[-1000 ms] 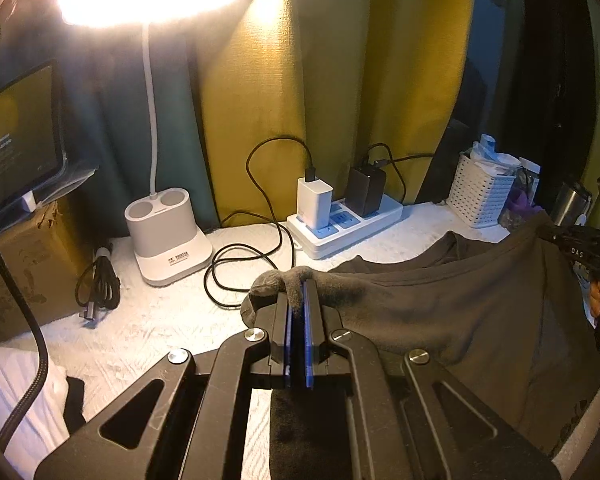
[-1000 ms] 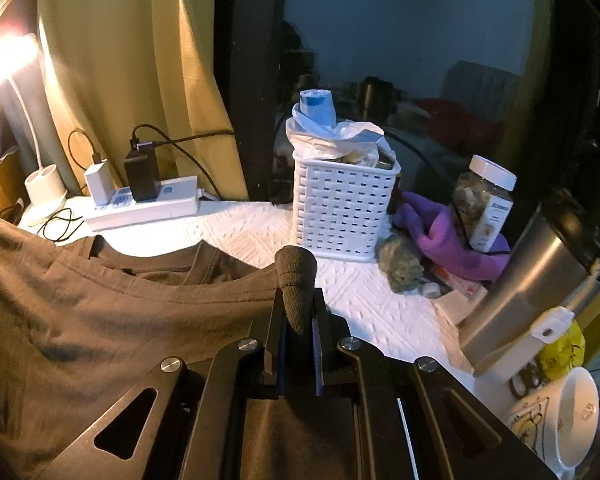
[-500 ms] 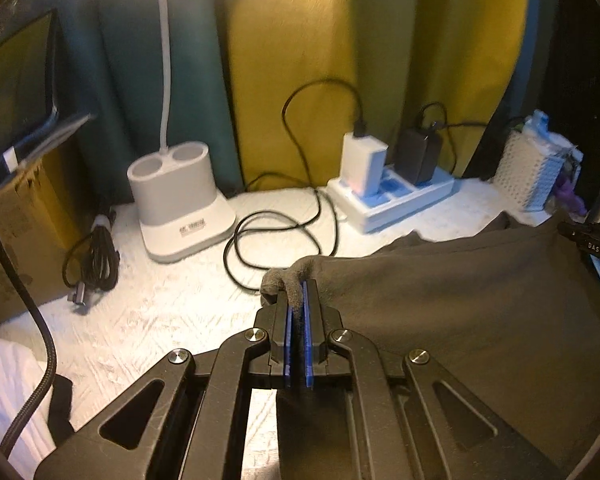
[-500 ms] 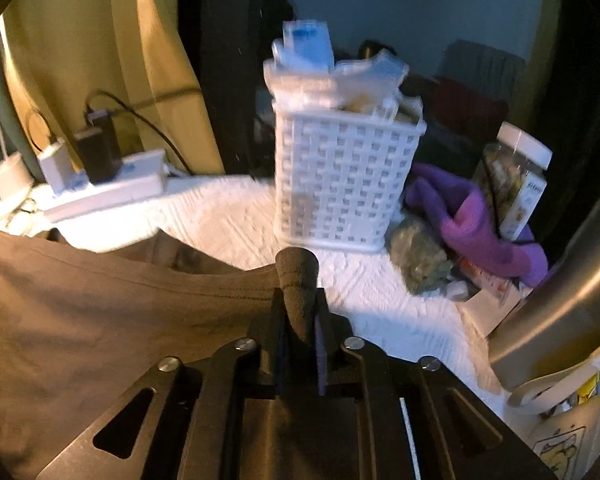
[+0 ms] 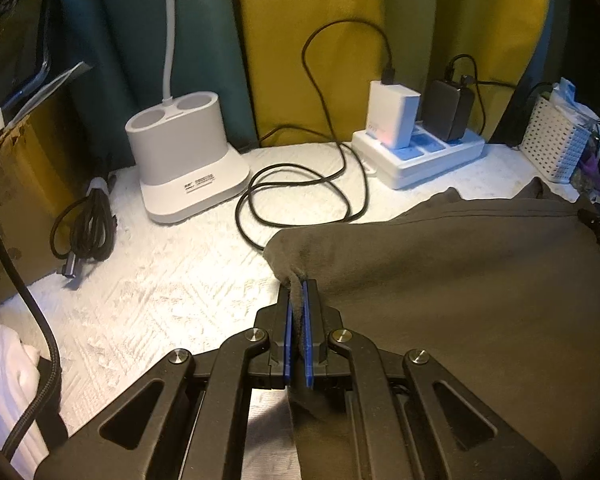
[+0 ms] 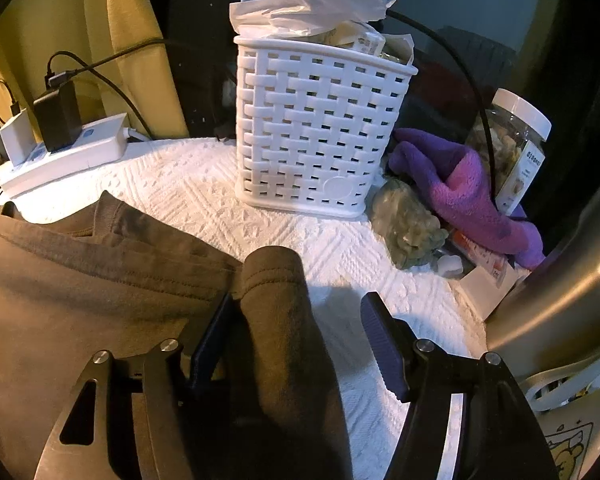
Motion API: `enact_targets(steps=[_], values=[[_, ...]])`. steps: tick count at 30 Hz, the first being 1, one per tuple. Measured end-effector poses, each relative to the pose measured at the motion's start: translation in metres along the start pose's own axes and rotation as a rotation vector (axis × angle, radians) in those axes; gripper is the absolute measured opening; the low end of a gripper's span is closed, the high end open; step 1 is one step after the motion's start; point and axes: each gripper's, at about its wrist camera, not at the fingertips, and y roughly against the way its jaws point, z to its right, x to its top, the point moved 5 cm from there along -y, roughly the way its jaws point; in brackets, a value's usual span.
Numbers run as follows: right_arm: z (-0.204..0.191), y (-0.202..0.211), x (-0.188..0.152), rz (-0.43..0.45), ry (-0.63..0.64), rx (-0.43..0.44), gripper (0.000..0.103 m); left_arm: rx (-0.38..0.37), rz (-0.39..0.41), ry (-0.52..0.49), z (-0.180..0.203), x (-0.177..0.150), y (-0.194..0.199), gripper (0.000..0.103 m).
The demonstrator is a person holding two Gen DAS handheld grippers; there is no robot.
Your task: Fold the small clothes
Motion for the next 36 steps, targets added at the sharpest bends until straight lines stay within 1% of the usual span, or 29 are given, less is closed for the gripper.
enact_targets(steps=[5,8,9,11,15,18,24,25,26,27,28,29,36], values=[[0.001,-0.003,0.002,0.004,0.005,-0.014,0.069,0.032,-0.029,-0.013,0.002,-0.007,-0.013,0.003],[-0.001,-0.004,0.003,0.004,0.005,-0.023,0.069,0.053,-0.017,-0.005,-0.002,-0.004,-0.011,0.004],[-0.001,-0.003,0.003,0.005,0.003,-0.030,0.069,0.056,-0.024,0.001,-0.003,-0.004,-0.011,0.005],[0.000,0.002,0.004,0.014,-0.001,-0.058,0.069,0.066,-0.037,0.004,-0.005,-0.005,-0.011,0.008],[0.005,0.019,0.002,0.030,-0.017,-0.085,0.070,0.102,-0.044,0.046,-0.019,-0.007,0.000,0.008],[0.008,0.036,-0.001,0.042,-0.026,-0.084,0.070,0.101,-0.048,0.072,-0.026,-0.010,0.011,0.008],[0.006,0.066,-0.018,0.062,-0.025,-0.074,0.070,0.050,-0.010,0.082,-0.029,-0.022,0.049,0.009],[0.004,0.071,-0.022,0.064,-0.023,-0.071,0.070,0.040,-0.002,0.081,-0.028,-0.026,0.056,0.013],[0.002,0.077,-0.026,0.066,-0.020,-0.069,0.070,0.032,0.002,0.080,-0.026,-0.028,0.060,0.024],[0.001,0.081,-0.030,0.068,-0.018,-0.067,0.070,0.017,0.009,0.081,-0.024,-0.032,0.067,0.031],[-0.001,0.084,-0.033,0.069,-0.017,-0.066,0.070,0.000,0.017,0.088,-0.022,-0.037,0.073,0.042],[-0.002,0.089,-0.037,0.070,-0.016,-0.064,0.070,-0.015,0.022,0.093,-0.021,-0.040,0.078,0.044],[-0.008,0.124,-0.069,0.078,-0.022,-0.053,0.071,-0.066,0.035,0.080,-0.006,-0.066,0.102,0.044]])
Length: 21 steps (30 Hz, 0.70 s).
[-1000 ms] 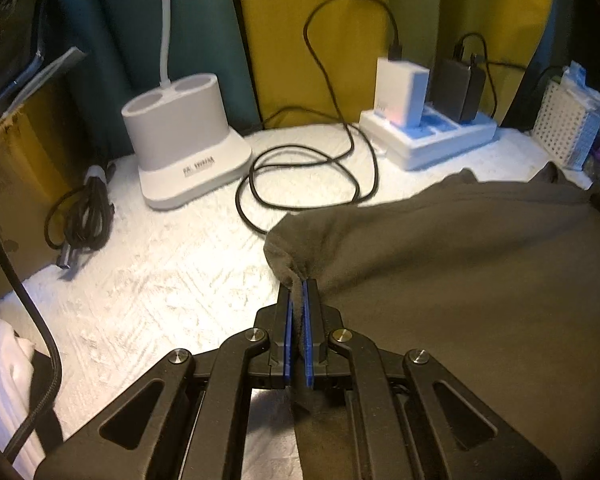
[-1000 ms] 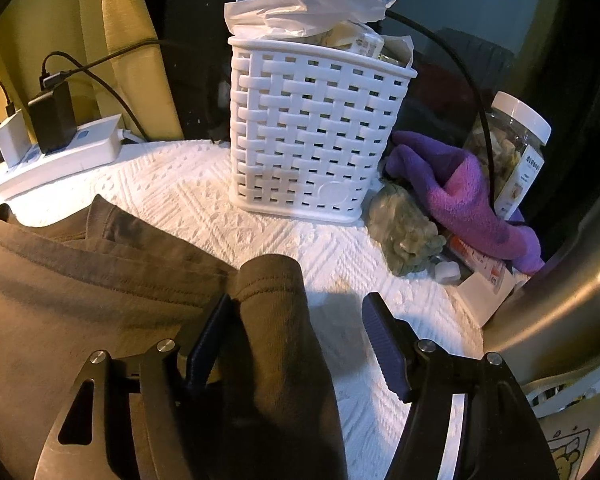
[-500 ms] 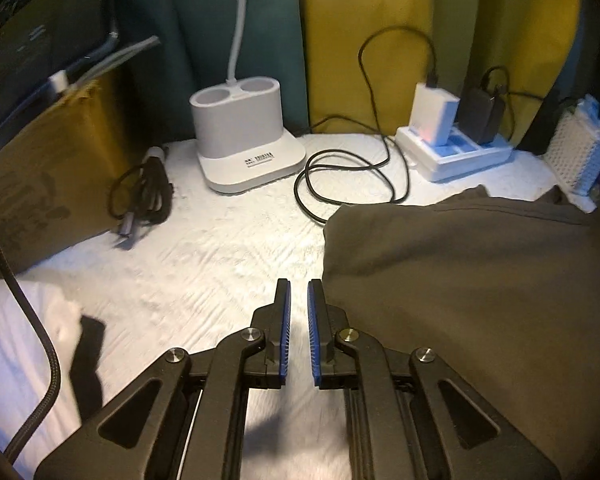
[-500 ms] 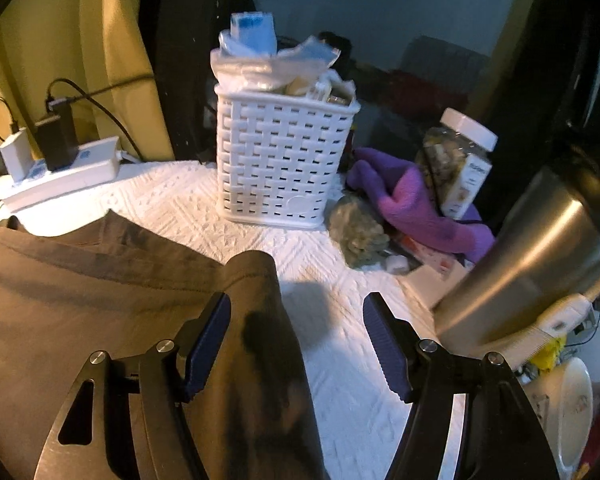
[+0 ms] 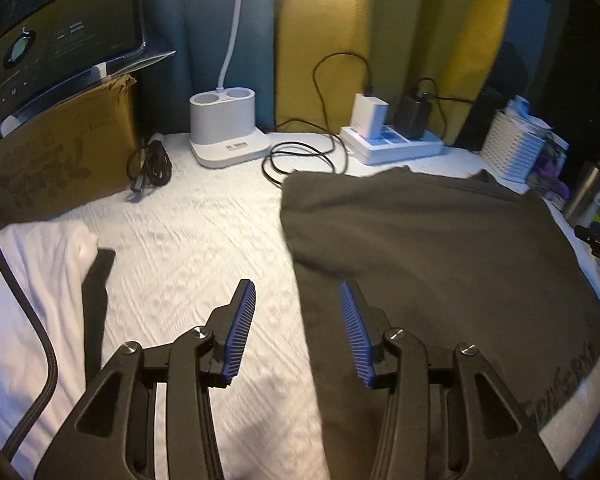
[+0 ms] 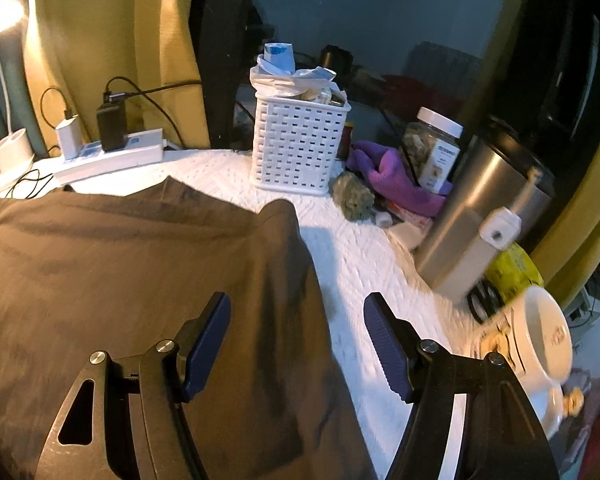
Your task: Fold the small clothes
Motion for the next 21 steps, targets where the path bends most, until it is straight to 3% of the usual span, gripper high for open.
enact_targets(steps=[7,10,13,21], values=[[-0.002,0.025,-0.032,-0.003,0.007,0.006,0.071,-0.039,0.006,-0.015,0.008,-0.027,0.020,0.045],[-0.003,0.033,-0.046,-0.010,0.006,0.015,0.071,-0.042,-0.013,-0.006,0.007,-0.040,0.024,0.046],[0.000,0.041,-0.060,-0.012,-0.015,0.023,0.071,-0.057,-0.024,0.027,0.000,-0.052,0.030,0.053],[0.018,0.049,-0.100,-0.051,-0.072,0.054,0.071,-0.113,-0.090,0.058,0.003,-0.083,0.029,0.054]])
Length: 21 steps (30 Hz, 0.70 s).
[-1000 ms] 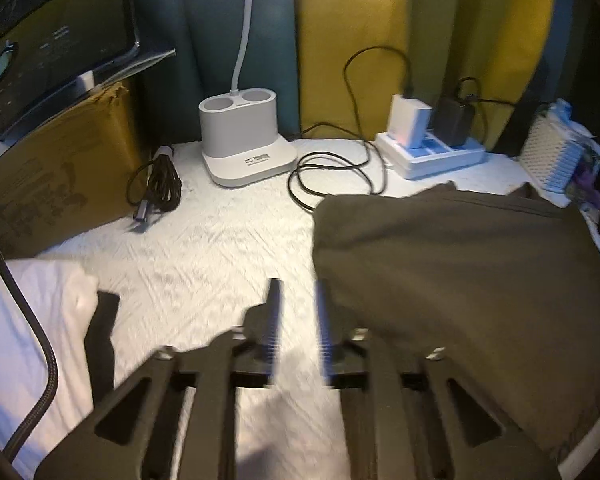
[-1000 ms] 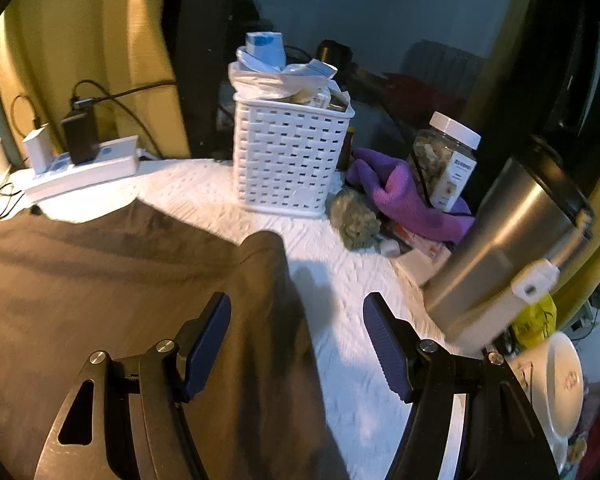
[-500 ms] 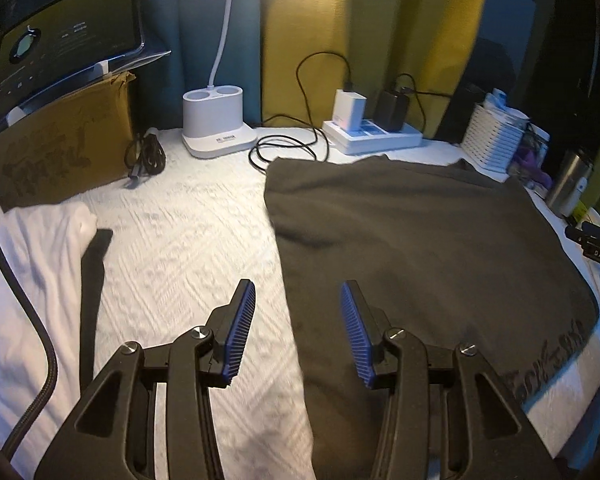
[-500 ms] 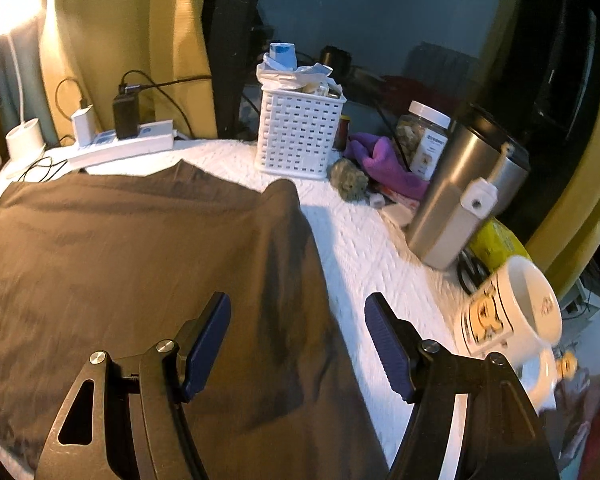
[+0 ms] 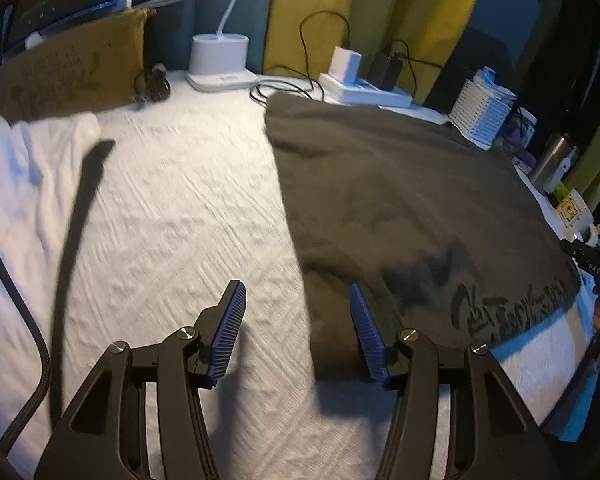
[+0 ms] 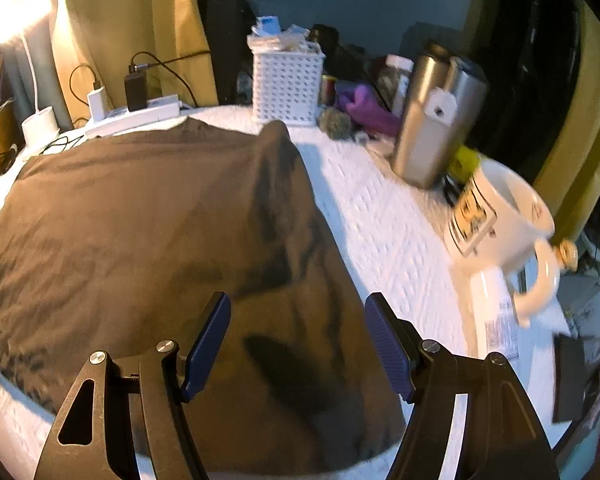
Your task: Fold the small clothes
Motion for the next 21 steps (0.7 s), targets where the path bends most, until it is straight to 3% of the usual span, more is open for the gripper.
enact_targets(steps=[10,13,17,21], values=[[0.028,0.022,-0.037,0.006,-0.087,0.046,0.071,-0.090,-0.001,0.031,0.016,-0.012,0.012,0.054],[0.036,0.026,-0.047,0.004,-0.123,0.064,0.071,-0.077,-0.013,-0.001,0.019,-0.018,0.011,0.060],[0.040,0.025,-0.059,-0.012,-0.148,0.076,0.071,0.014,-0.009,-0.032,0.019,-0.024,0.002,0.060],[0.048,0.024,-0.065,-0.003,-0.190,0.100,0.071,0.024,0.000,-0.072,0.025,-0.025,0.001,0.058]])
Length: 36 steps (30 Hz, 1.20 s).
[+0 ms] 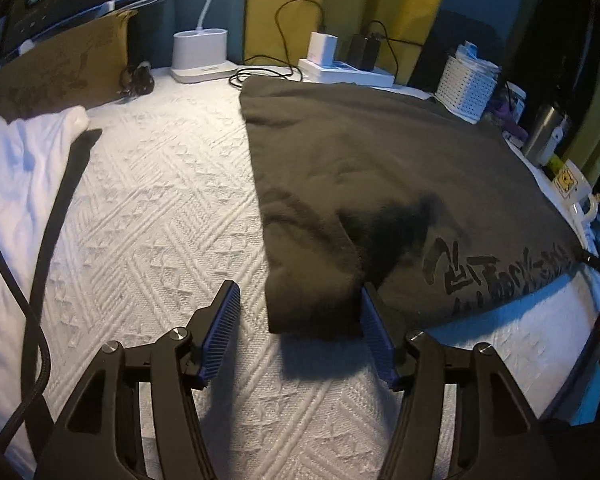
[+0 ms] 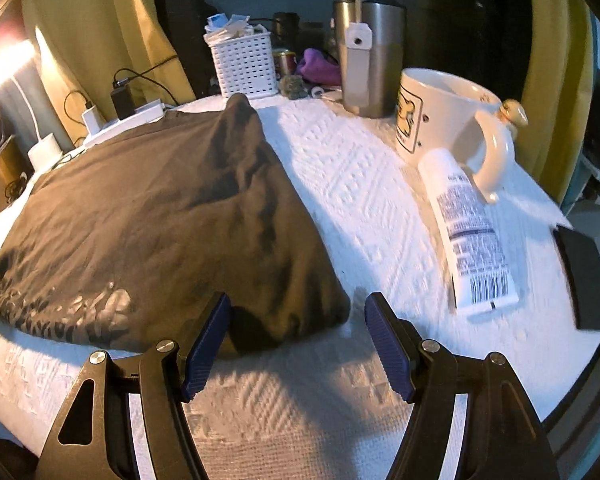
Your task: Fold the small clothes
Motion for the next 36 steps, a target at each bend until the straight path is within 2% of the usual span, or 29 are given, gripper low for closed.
enact_targets(steps=[1,2,4,5,6,10,13,20,25,27,29,31,34,36], values=[[0.001,0.000,0.000,0.004,-0.010,0.010,0.071,-0.003,0.001,-0.007,0.001,0.000,0.000,0.044],[0.002,0.000,0.001,0.008,-0.016,0.019,0.054,-0.005,0.002,-0.016,0.002,0.000,0.000,0.025],[-0.003,-0.002,0.003,0.000,-0.007,0.043,0.028,-0.023,-0.018,-0.019,0.004,0.000,0.001,0.015],[-0.008,-0.003,0.004,-0.006,0.010,0.059,0.018,-0.021,-0.017,-0.022,0.004,0.000,0.003,0.012],[-0.013,-0.004,0.005,-0.008,0.032,0.055,0.016,-0.018,-0.012,-0.027,0.004,0.001,0.007,0.011],[-0.018,-0.001,0.015,0.004,0.065,0.021,0.014,-0.020,0.014,-0.047,0.007,0.006,0.036,0.010],[-0.019,0.003,0.018,0.009,0.092,-0.005,0.014,-0.015,-0.009,-0.069,0.010,-0.001,0.045,0.009],[-0.015,0.001,0.005,-0.019,0.121,-0.050,0.014,0.005,-0.107,-0.088,0.010,-0.029,0.028,0.010],[-0.014,0.000,-0.001,-0.011,0.151,-0.098,0.015,0.041,-0.106,-0.116,0.009,-0.037,0.028,0.016],[-0.012,0.001,-0.002,-0.006,0.156,-0.119,0.023,0.037,-0.104,-0.105,0.006,-0.039,0.030,0.018],[-0.008,0.002,-0.002,0.005,0.158,-0.159,0.040,0.042,-0.104,-0.100,0.003,-0.041,0.033,0.021],[-0.003,0.003,-0.002,0.005,0.146,-0.159,0.044,0.043,-0.107,-0.095,0.001,-0.044,0.036,0.024],[-0.001,0.005,-0.002,0.005,0.145,-0.160,0.044,0.060,-0.121,-0.075,-0.007,-0.048,0.042,0.027],[0.000,0.005,-0.001,-0.002,0.135,-0.161,0.044,0.100,-0.132,-0.062,-0.020,-0.051,0.049,0.027]])
